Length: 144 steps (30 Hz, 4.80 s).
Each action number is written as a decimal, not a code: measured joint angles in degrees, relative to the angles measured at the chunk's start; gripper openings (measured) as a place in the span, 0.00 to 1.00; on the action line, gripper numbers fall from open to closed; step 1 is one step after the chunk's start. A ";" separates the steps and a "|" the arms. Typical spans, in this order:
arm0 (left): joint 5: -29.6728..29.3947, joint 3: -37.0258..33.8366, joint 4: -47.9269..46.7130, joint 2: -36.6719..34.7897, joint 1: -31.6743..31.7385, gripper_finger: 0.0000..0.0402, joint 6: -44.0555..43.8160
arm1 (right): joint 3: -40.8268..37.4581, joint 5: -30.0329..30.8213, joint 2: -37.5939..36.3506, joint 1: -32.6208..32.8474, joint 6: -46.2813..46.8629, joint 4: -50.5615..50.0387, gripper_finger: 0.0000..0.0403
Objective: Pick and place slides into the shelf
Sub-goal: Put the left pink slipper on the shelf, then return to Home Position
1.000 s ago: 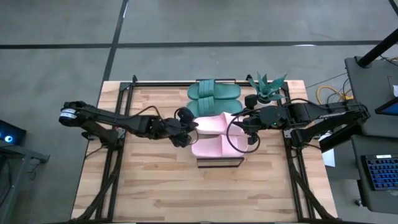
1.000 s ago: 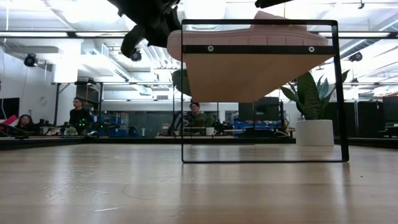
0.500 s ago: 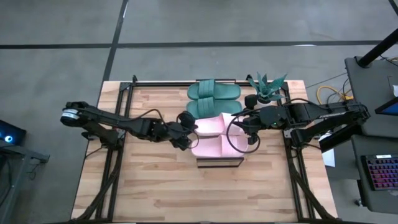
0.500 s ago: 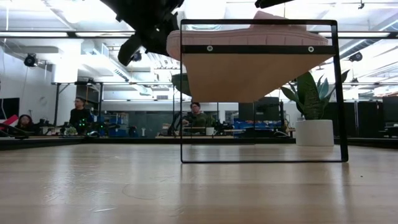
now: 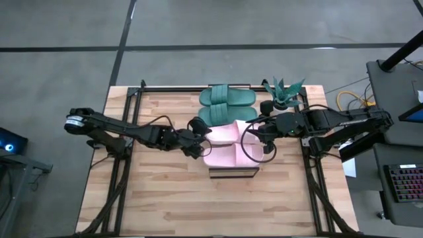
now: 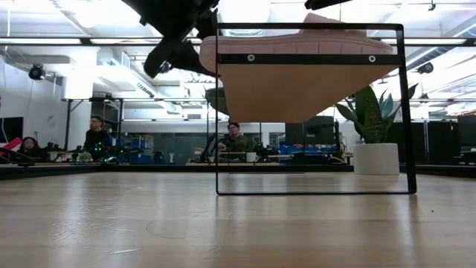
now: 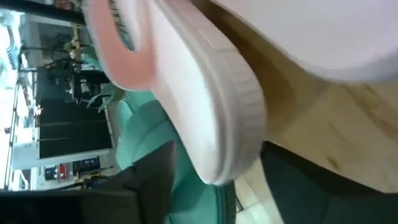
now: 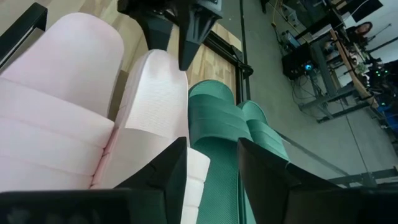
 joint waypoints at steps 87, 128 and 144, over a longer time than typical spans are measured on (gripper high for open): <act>1.25 0.92 -3.41 -13.97 -2.10 0.80 -28.41 | -8.01 -13.45 -5.51 1.64 30.71 -8.19 0.02; 1.26 0.57 -4.57 -13.97 -2.04 0.80 -29.79 | -1.71 -14.80 11.11 -6.67 14.63 4.90 0.02; 3.32 -0.95 -4.84 -18.42 -3.97 0.78 -44.08 | -2.85 -5.12 -6.67 -3.49 12.37 12.84 0.02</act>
